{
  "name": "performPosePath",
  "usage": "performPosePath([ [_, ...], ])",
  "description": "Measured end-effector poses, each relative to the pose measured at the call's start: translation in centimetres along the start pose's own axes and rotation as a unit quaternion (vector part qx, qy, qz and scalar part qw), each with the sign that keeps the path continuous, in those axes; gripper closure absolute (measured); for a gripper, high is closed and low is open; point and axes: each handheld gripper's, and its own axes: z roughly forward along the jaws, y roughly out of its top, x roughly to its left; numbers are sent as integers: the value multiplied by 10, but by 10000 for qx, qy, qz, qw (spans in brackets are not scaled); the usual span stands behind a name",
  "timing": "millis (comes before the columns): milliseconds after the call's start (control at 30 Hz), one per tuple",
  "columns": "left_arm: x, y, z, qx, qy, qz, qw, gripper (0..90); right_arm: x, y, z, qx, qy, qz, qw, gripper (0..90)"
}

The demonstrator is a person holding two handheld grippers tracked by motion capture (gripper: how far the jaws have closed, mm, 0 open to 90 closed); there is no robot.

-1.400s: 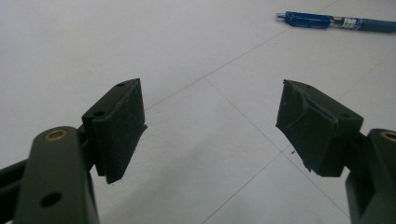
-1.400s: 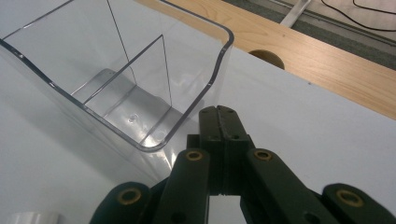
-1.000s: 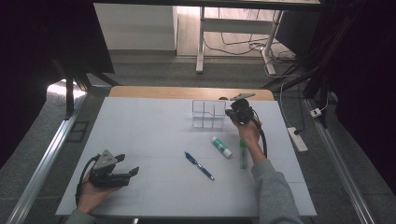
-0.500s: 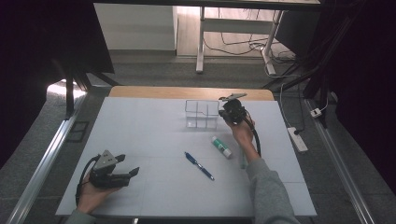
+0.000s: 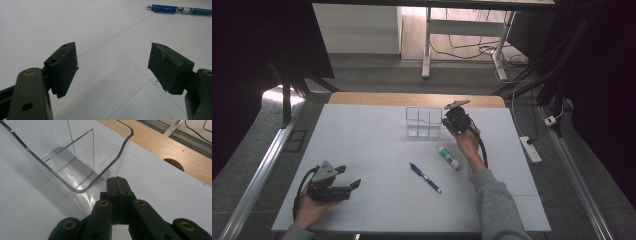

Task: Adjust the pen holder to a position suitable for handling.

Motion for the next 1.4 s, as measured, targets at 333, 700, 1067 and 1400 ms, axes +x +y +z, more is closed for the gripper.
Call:
performPosePath([
  [333, 1, -1, 0, 14, 4, 2, 10000, 235, 0, -3, -2, -29, -21, 11, 10000, 892],
  [700, 1, -2, 1, 21, 9, -4, 10000, 237, 1, -14, -27, -235, -9, 95, 9997, 892],
  [1067, -1, -1, 1, 35, 23, -3, 10000, 237, 5, -36, -67, -522, 295, 198, 9980, 733],
  [1400, -2, -1, 2, 54, 27, 19, 10000, 238, 12, -48, -86, -597, 546, 210, 9965, 549],
])
